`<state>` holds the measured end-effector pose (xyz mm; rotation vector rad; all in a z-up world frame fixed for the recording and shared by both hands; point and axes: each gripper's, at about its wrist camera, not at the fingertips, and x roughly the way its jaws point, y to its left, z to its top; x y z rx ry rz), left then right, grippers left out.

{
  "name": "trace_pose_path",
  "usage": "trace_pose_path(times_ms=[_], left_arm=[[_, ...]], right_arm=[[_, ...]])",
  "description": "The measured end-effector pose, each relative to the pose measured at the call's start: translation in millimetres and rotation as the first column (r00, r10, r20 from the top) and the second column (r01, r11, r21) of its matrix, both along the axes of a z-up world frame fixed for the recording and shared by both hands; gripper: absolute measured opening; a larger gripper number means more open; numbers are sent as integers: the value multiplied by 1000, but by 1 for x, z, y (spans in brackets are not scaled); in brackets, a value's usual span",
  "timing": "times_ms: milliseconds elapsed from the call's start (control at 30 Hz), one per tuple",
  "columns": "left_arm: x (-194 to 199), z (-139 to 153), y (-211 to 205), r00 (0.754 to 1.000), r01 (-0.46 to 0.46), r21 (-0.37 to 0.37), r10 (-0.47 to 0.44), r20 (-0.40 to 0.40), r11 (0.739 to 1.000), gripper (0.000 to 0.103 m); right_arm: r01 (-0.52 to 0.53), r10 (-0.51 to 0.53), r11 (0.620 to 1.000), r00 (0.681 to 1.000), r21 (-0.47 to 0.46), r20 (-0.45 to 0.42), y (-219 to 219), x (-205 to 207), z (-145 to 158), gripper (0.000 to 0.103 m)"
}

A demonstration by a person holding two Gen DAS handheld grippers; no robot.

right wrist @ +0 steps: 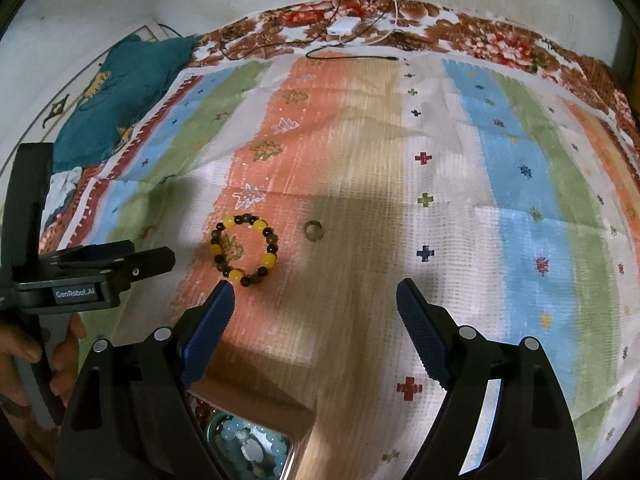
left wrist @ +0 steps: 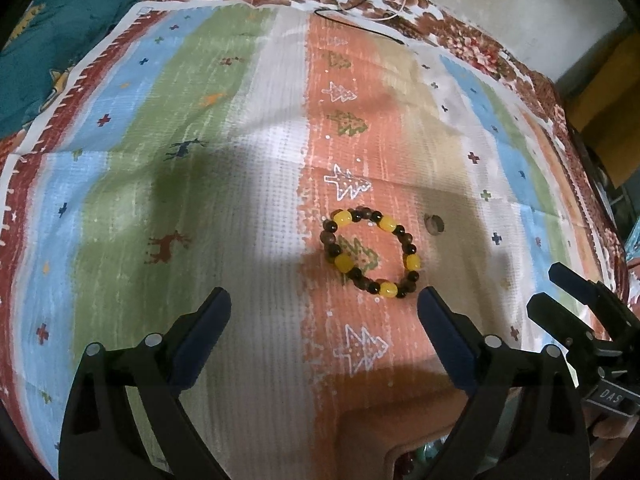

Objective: Organize jewelry

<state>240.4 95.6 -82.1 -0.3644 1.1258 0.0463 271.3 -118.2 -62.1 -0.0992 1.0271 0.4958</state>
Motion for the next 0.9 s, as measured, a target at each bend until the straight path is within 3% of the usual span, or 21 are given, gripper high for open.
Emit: trace_pose_path(times_ms=[300, 433, 633, 667, 900], left_arm=[[15, -9, -6, 999, 30, 5, -29, -26, 1000, 81], [22, -15, -6, 998, 46, -12, -46, -41, 999, 68], [31, -24, -2, 997, 48, -12, -48, -61, 999, 59], [32, -26, -2, 997, 48, -13, -49, -63, 999, 59], [40, -31, -2, 996, 54, -21, -55, -73, 998, 53]], right_arm=[[0, 0, 1000, 1000, -6, -19, 8, 17, -12, 83], [-5, 4, 1000, 1000, -23, -19, 12, 25, -18, 83], [-13, 13, 1000, 1000, -22, -20, 17, 33, -22, 80], [-17, 16, 1000, 1000, -24, -21, 18, 35, -23, 76], [-29, 28, 999, 999, -33, -28, 24, 45, -28, 75]])
